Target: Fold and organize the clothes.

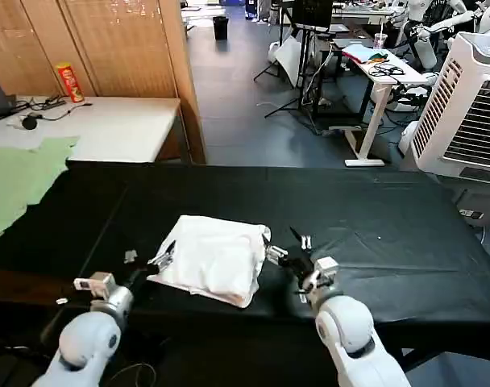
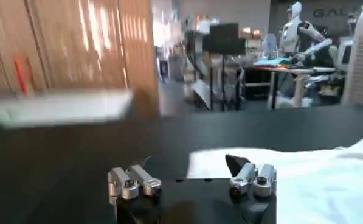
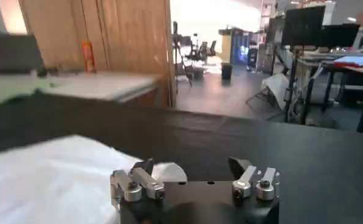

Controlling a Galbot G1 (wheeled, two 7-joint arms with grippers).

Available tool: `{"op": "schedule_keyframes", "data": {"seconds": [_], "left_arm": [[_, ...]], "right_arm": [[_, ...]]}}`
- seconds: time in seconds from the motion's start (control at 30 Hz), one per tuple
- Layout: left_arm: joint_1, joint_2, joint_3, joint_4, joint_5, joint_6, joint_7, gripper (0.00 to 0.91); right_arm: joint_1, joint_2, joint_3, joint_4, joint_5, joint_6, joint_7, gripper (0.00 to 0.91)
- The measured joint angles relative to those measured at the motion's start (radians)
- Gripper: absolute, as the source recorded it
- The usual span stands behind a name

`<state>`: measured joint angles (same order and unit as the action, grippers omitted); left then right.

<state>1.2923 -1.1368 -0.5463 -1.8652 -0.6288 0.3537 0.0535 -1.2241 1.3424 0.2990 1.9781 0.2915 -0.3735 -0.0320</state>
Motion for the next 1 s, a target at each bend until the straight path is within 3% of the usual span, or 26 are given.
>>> {"op": "schedule_keyframes", "data": {"seconds": [0.37,0.83,0.87,0.9,0.93,0.97,1.0], "left_arm": [[-0.147,0.077,0.034,0.126,-0.409,0.129,0.023,0.878],[-0.154,0.074,0.037,0.187,-0.477,0.123,0.024,0.878],[-0.15,0.073,0.035,0.187,-0.482,0.123,0.024,0.819],[-0.148,0.072,0.034,0.187,-0.485,0.123,0.024,0.605],[-0.146,0.07,0.034,0.188,-0.486,0.124,0.024,0.478],[-0.145,0.068,0.033,0.189,-0.486,0.124,0.024,0.293],[-0.144,0.066,0.033,0.19,-0.487,0.124,0.024,0.039]], "right_arm": [[-0.154,0.009,0.061,0.157,-0.013,0.006,-0.003,0.878],[-0.202,0.027,0.072,0.201,-0.04,0.009,-0.003,0.878],[-0.201,0.028,0.069,0.201,-0.041,0.009,-0.004,0.878],[-0.201,0.028,0.068,0.2,-0.042,0.009,-0.003,0.878],[-0.201,0.028,0.068,0.199,-0.043,0.009,-0.003,0.878],[-0.201,0.028,0.067,0.199,-0.043,0.009,-0.004,0.878],[-0.201,0.028,0.067,0.199,-0.043,0.009,-0.003,0.878]]}}
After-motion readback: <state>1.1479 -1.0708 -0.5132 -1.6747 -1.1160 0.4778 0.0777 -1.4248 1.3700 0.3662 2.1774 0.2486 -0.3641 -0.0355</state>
